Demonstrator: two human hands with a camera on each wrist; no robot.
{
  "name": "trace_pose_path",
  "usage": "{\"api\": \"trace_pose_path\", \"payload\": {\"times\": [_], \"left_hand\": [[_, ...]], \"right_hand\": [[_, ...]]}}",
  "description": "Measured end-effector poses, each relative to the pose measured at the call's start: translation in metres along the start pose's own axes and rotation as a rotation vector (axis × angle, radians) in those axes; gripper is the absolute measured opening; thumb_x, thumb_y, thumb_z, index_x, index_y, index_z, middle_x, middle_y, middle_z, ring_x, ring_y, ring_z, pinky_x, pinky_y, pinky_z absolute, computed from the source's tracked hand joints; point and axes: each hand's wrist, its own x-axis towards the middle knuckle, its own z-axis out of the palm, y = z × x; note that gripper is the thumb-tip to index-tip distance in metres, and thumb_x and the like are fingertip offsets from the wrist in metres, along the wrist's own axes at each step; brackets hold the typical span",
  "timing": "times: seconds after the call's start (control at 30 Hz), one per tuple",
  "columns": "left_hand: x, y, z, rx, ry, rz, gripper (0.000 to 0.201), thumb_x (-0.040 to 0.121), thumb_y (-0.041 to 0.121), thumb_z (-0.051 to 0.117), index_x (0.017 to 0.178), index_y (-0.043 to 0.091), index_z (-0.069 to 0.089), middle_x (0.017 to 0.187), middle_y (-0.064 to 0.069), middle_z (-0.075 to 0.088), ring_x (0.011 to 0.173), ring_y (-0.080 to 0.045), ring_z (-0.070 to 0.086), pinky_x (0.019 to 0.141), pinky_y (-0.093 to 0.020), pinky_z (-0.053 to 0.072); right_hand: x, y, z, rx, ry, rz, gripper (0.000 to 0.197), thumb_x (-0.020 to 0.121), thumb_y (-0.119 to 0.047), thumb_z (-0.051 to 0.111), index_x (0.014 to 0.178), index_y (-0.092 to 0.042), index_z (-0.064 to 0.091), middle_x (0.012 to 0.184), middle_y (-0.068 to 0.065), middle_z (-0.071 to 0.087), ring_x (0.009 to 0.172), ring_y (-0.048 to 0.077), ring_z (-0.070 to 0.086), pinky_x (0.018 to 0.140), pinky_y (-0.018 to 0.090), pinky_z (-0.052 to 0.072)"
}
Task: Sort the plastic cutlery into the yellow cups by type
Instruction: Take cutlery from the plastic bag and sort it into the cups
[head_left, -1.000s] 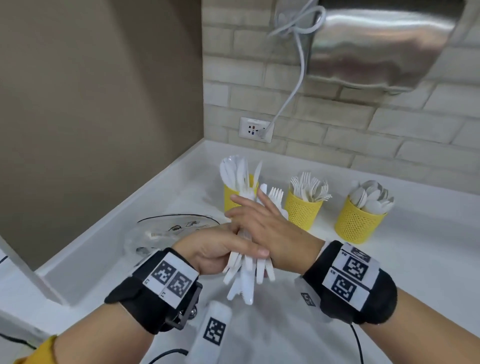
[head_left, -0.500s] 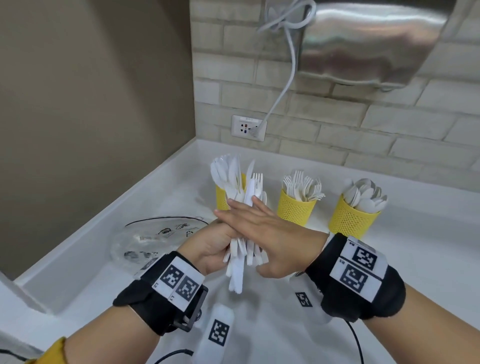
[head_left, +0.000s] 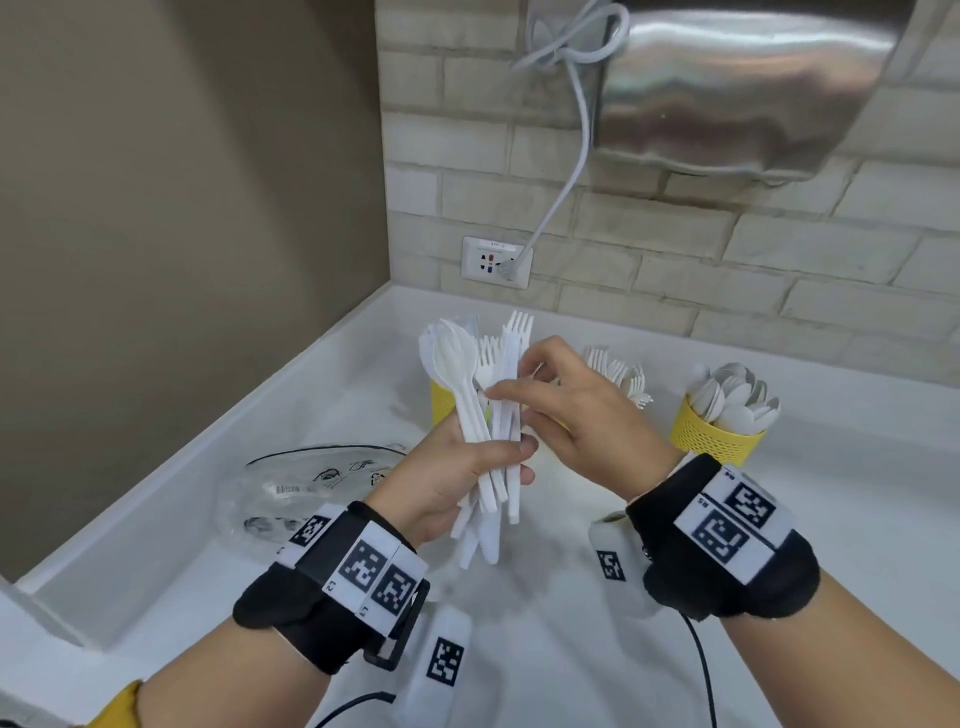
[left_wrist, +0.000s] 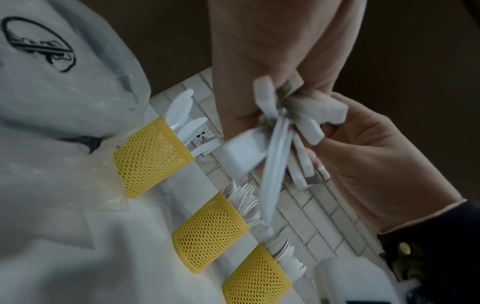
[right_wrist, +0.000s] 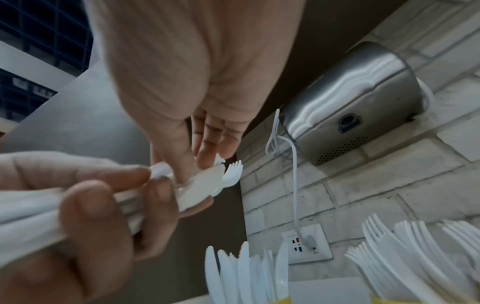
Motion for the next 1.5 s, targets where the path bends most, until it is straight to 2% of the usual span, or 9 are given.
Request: {"api": "trace_pose_path", "payload": {"times": [0.13, 0.23, 0.4, 0.7, 0.83, 0.97, 1.1, 1.23, 1.5], "left_hand": [[0.0, -0.005, 0.002, -0.004, 0.007, -0.036, 0.025, 0.087, 0.002, 0.058, 0.107, 0.016, 0.058, 0.079, 0.003, 0.06, 0.061, -0.008, 0.063, 0.074, -0.031, 0.052], [-0.001, -0.002, 0.002, -0.032, 0.03, -0.041, 0.019, 0.088, 0.011, 0.057, 0.107, 0.017, 0.059, 0.077, 0.004, 0.063, 0.058, -0.008, 0.06, 0.061, -0.025, 0.052], [-0.002, -0.004, 0.002, -0.008, 0.066, -0.04, 0.011, 0.091, 0.016, 0.054, 0.099, 0.016, 0.061, 0.072, 0.003, 0.065, 0.057, -0.009, 0.06, 0.056, -0.026, 0.049], [0.008, 0.001, -0.015, -0.071, 0.305, 0.005, 0.011, 0.085, 0.009, 0.061, 0.074, 0.007, 0.06, 0.058, 0.0, 0.057, 0.047, -0.009, 0.054, 0.049, -0.021, 0.044], [0.01, 0.005, -0.02, -0.047, 0.354, 0.055, 0.014, 0.074, 0.012, 0.072, 0.065, 0.014, 0.062, 0.053, 0.002, 0.053, 0.049, -0.011, 0.052, 0.056, -0.025, 0.038], [0.009, 0.006, -0.018, -0.129, 0.258, 0.029, 0.033, 0.076, 0.005, 0.06, 0.045, 0.014, 0.051, 0.044, 0.0, 0.043, 0.038, -0.012, 0.039, 0.042, -0.019, 0.035], [0.005, 0.007, -0.018, -0.242, 0.11, 0.005, 0.004, 0.073, 0.007, 0.052, 0.077, 0.008, 0.051, 0.051, 0.0, 0.052, 0.04, -0.011, 0.044, 0.043, -0.021, 0.041], [0.003, 0.006, -0.022, -0.254, 0.061, 0.011, 0.016, 0.09, 0.002, 0.041, 0.093, 0.007, 0.056, 0.078, -0.008, 0.073, 0.066, -0.018, 0.071, 0.062, -0.026, 0.058], [0.007, 0.006, -0.024, -0.277, 0.147, 0.029, 0.027, 0.092, 0.0, 0.04, 0.114, -0.004, 0.054, 0.108, -0.016, 0.069, 0.099, -0.024, 0.068, 0.09, -0.038, 0.054]], "right_hand": [[-0.004, 0.003, 0.001, -0.072, -0.004, 0.044, 0.018, 0.08, -0.011, 0.05, 0.093, -0.02, 0.058, 0.077, 0.01, 0.05, 0.053, 0.024, 0.051, 0.037, 0.034, 0.045], [-0.009, 0.003, 0.003, -0.138, -0.042, 0.089, 0.02, 0.076, -0.015, 0.043, 0.078, -0.013, 0.063, 0.069, 0.01, 0.051, 0.047, 0.025, 0.051, 0.032, 0.026, 0.039], [-0.011, -0.004, 0.011, -0.302, -0.028, 0.058, 0.011, 0.073, -0.01, 0.045, 0.073, -0.011, 0.056, 0.077, 0.006, 0.055, 0.071, 0.02, 0.039, 0.061, 0.023, 0.028], [-0.034, 0.01, 0.003, -0.595, -0.412, 0.272, 0.028, 0.06, -0.005, 0.078, 0.064, -0.023, 0.057, 0.06, -0.009, 0.053, 0.072, 0.016, 0.039, 0.061, 0.03, 0.002], [-0.041, 0.017, -0.007, 0.014, -0.331, 0.66, 0.03, 0.091, 0.001, 0.041, 0.115, -0.014, 0.052, 0.086, 0.013, 0.06, 0.088, 0.032, 0.054, 0.073, 0.026, 0.038], [-0.03, -0.001, -0.003, 0.57, 0.032, 0.77, 0.023, 0.091, 0.002, 0.044, 0.083, -0.019, 0.05, 0.068, -0.001, 0.044, 0.058, 0.011, 0.041, 0.057, 0.018, 0.034], [-0.015, -0.026, 0.007, 0.743, 0.092, 0.75, 0.017, 0.094, -0.027, 0.048, 0.079, -0.02, 0.05, 0.051, -0.014, 0.038, 0.045, 0.002, 0.036, 0.048, 0.012, 0.03], [-0.007, -0.039, 0.018, 0.847, 0.132, 0.759, 0.025, 0.097, -0.027, 0.044, 0.075, -0.025, 0.057, 0.04, -0.014, 0.047, 0.04, 0.002, 0.041, 0.047, 0.016, 0.033], [-0.017, -0.038, 0.026, 0.865, 0.236, 0.739, 0.015, 0.079, -0.002, 0.068, 0.073, -0.012, 0.058, 0.054, -0.009, 0.051, 0.048, 0.004, 0.042, 0.049, 0.013, 0.035]]}}
